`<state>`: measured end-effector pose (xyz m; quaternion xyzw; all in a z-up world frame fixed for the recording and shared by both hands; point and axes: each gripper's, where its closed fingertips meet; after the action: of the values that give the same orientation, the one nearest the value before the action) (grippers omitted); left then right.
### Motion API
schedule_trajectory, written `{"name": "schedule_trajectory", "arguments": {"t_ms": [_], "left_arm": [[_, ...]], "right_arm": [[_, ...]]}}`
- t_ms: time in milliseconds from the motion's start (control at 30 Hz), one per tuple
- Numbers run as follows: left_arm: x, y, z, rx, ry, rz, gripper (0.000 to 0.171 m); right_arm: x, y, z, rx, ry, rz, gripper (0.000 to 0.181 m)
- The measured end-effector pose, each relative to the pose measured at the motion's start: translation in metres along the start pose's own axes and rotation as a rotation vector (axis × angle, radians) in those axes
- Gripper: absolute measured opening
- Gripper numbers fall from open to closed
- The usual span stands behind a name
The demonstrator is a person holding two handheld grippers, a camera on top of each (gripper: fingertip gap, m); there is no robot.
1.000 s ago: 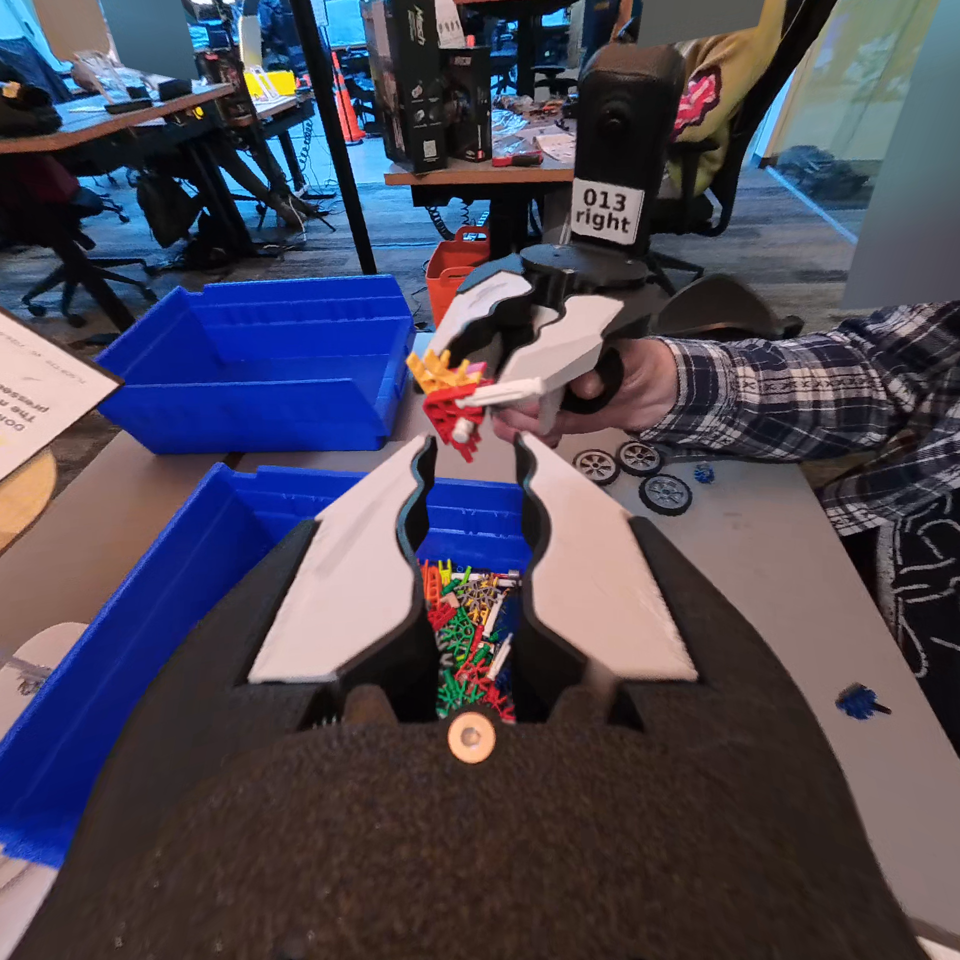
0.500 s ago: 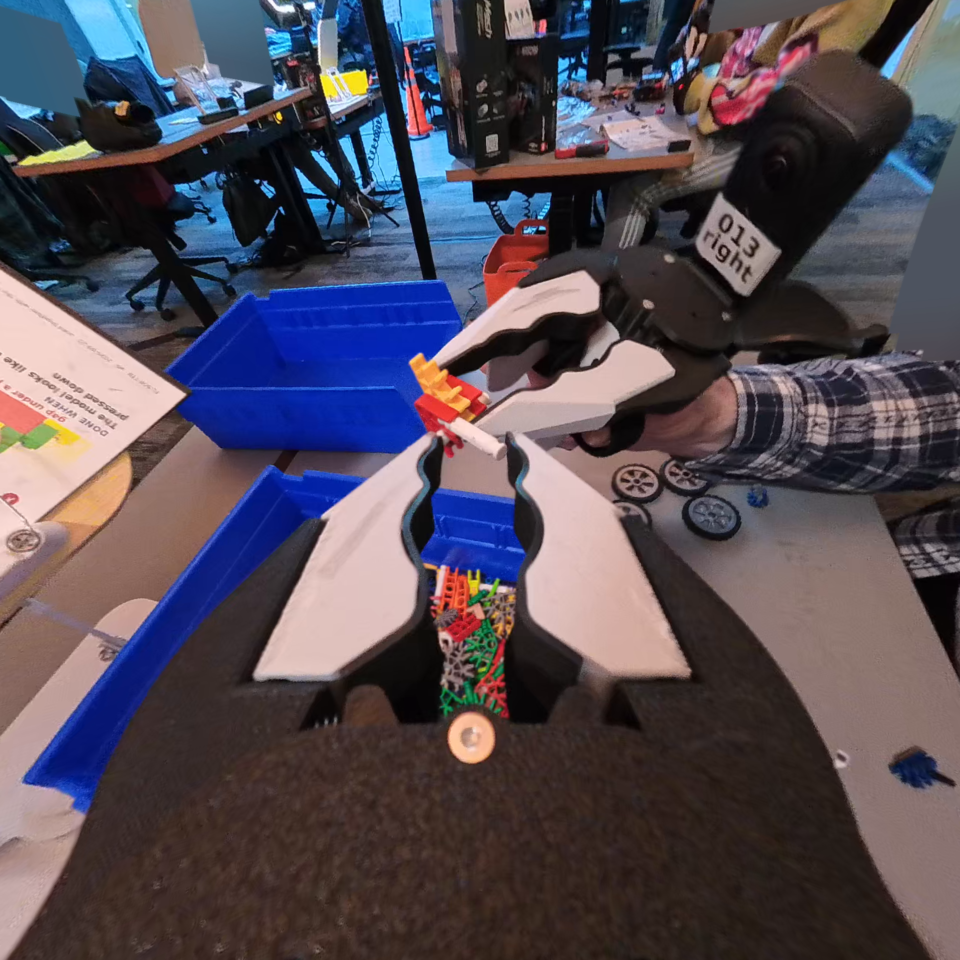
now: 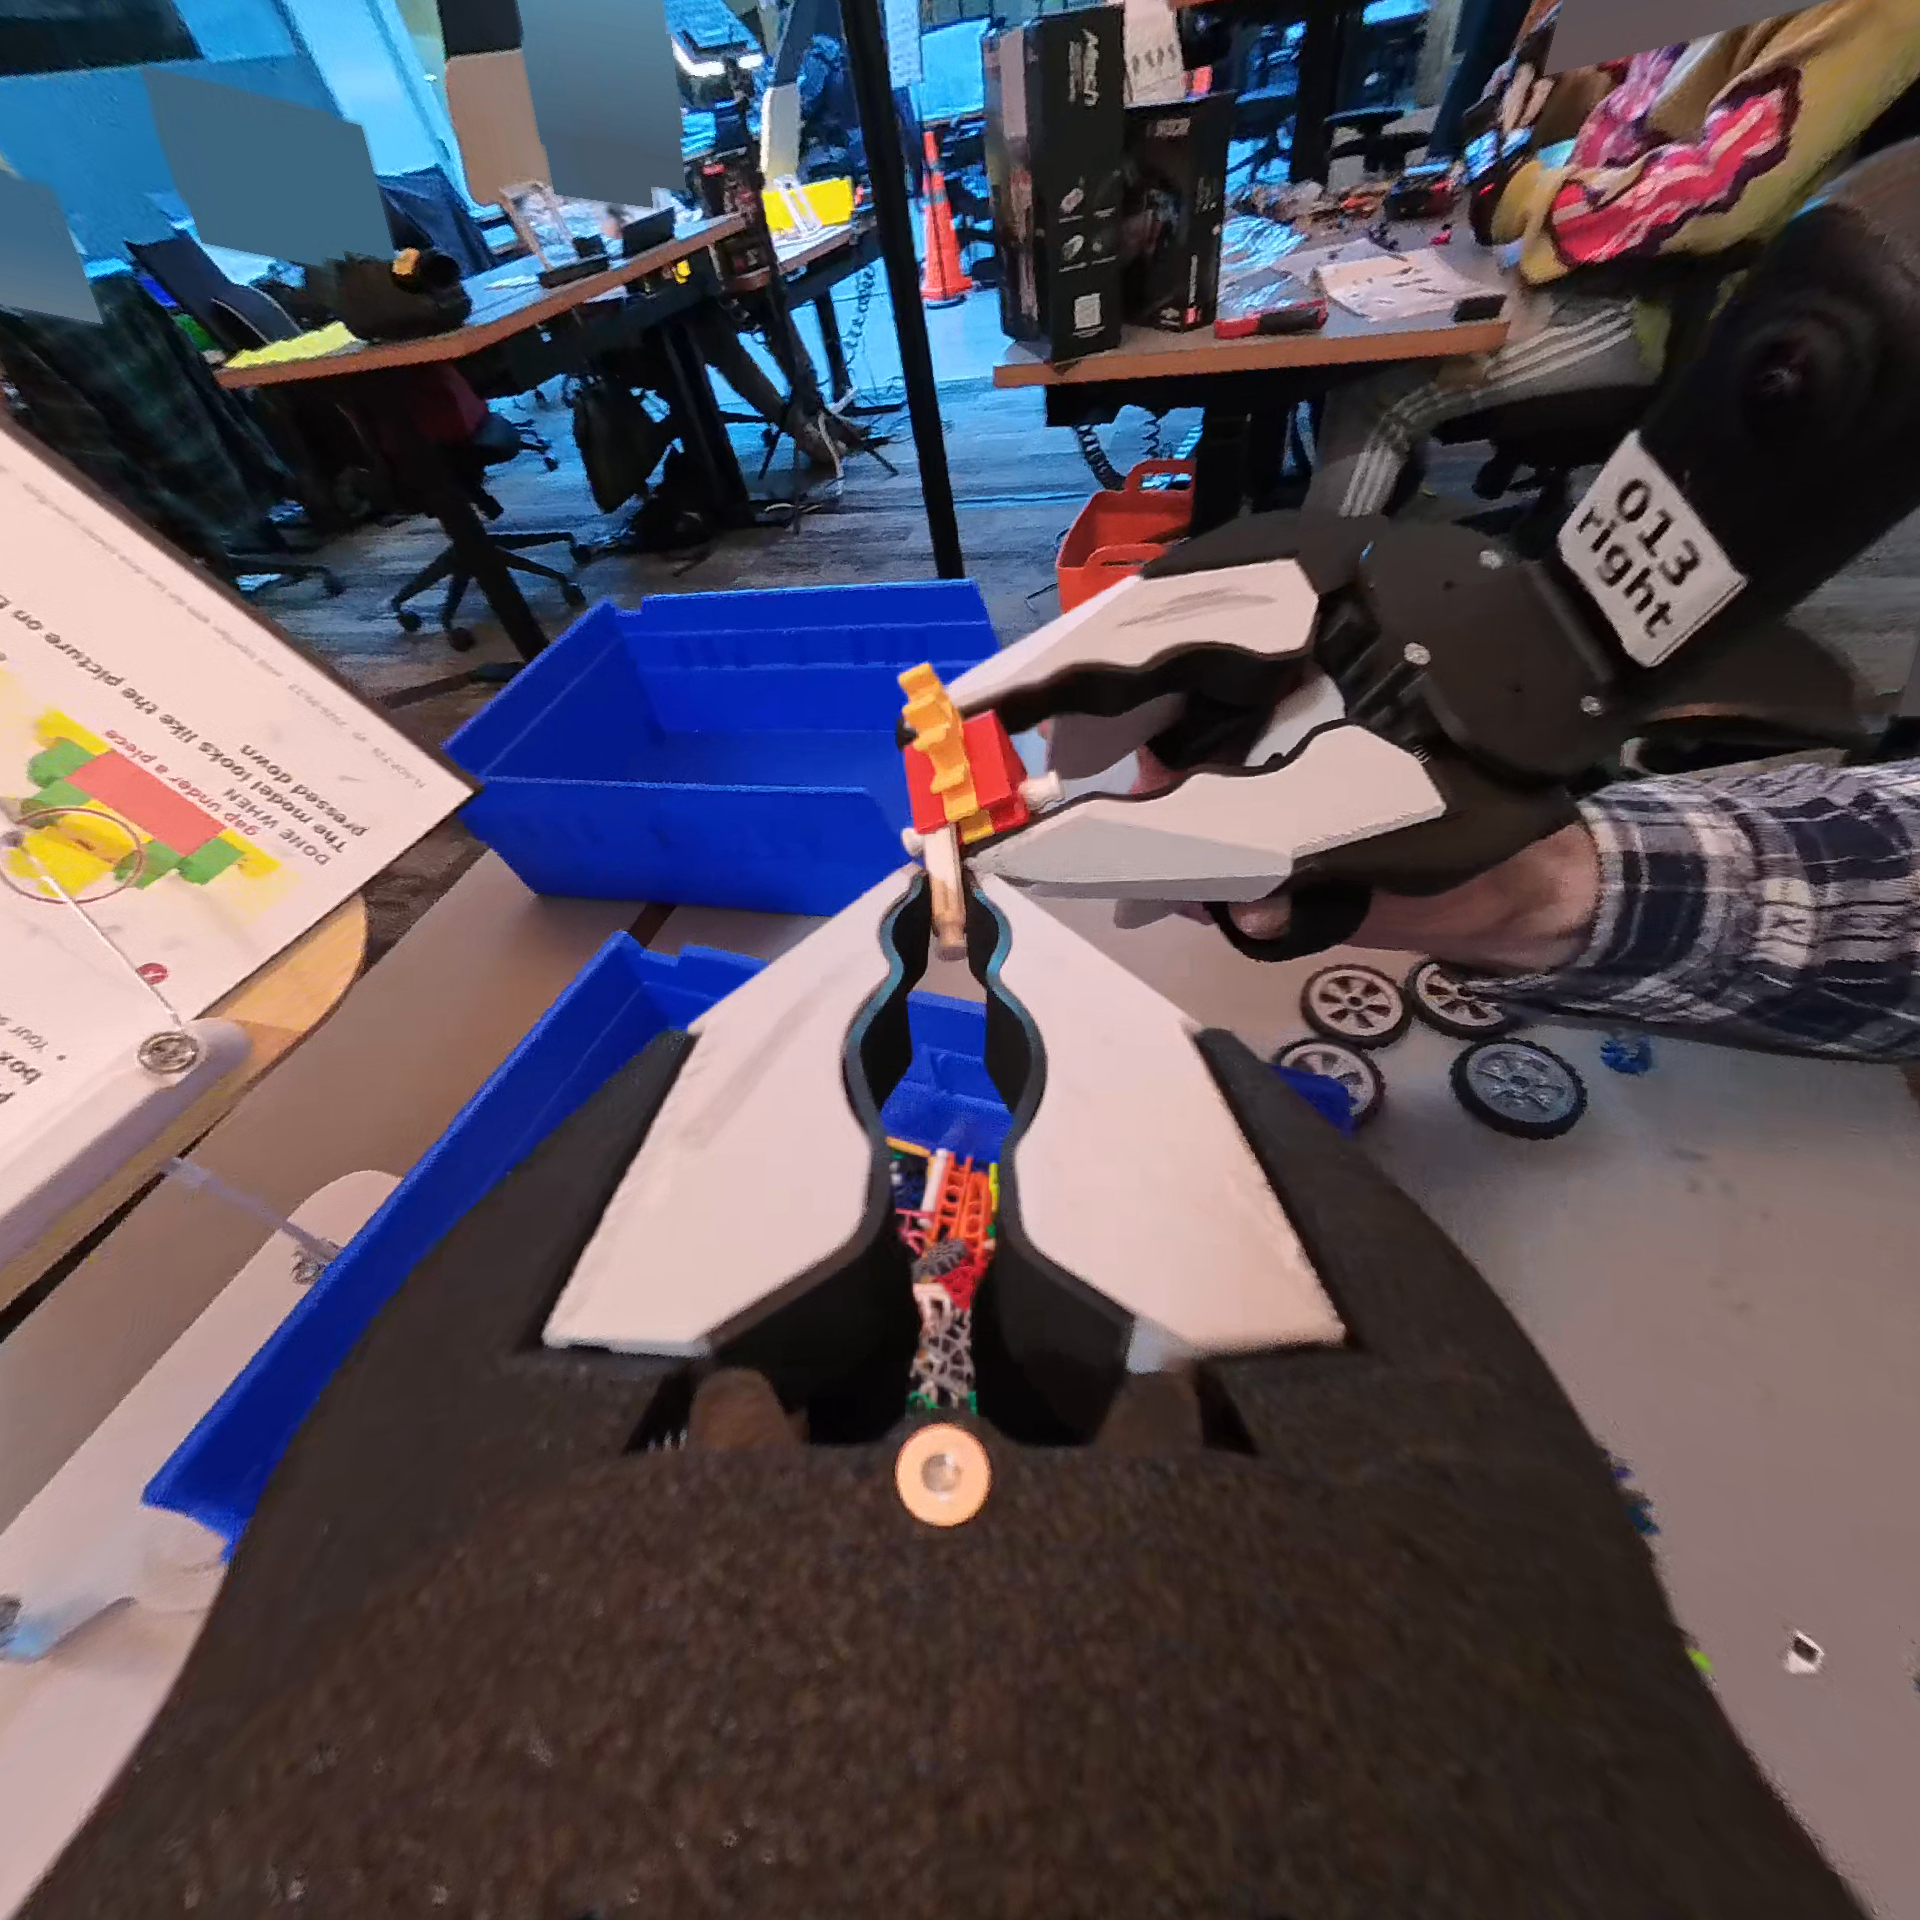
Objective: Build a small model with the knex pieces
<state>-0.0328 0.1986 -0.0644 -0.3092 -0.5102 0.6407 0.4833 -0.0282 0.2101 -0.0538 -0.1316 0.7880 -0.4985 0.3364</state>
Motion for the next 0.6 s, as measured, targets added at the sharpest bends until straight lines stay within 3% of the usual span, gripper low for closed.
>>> {"name": "schedule_trajectory", "arguments": {"t_ms": [100,200,367,600], "left_arm": [[0.004,-0.002,0.000,0.039,-0.079,-0.061,0.002],[0.008,0.006,-0.002,0.158,-0.165,-0.126,0.003],[0.008,0.012,-0.007,0.213,-0.197,-0.161,0.003],[-0.014,0.004,-0.003,0.162,-0.042,-0.142,0.005]], "right_arm": [[-0.006,0.012,-0.005,0.073,0.033,-0.003,0.042],[-0.001,0.012,-0.004,0.077,0.002,-0.006,0.033],[0.002,0.021,-0.006,0.122,-0.015,-0.019,0.025],[0.009,0.007,0.006,0.069,-0.220,-0.183,0.022]]}}
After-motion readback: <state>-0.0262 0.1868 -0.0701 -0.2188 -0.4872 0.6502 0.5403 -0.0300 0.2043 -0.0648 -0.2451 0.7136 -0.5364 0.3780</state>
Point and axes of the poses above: each gripper's, where its closed fingertips meet, z back along the fingers, y out of its underside, x = y × z across the jaws, and after that the axes turned 13 degrees about y, right-handed
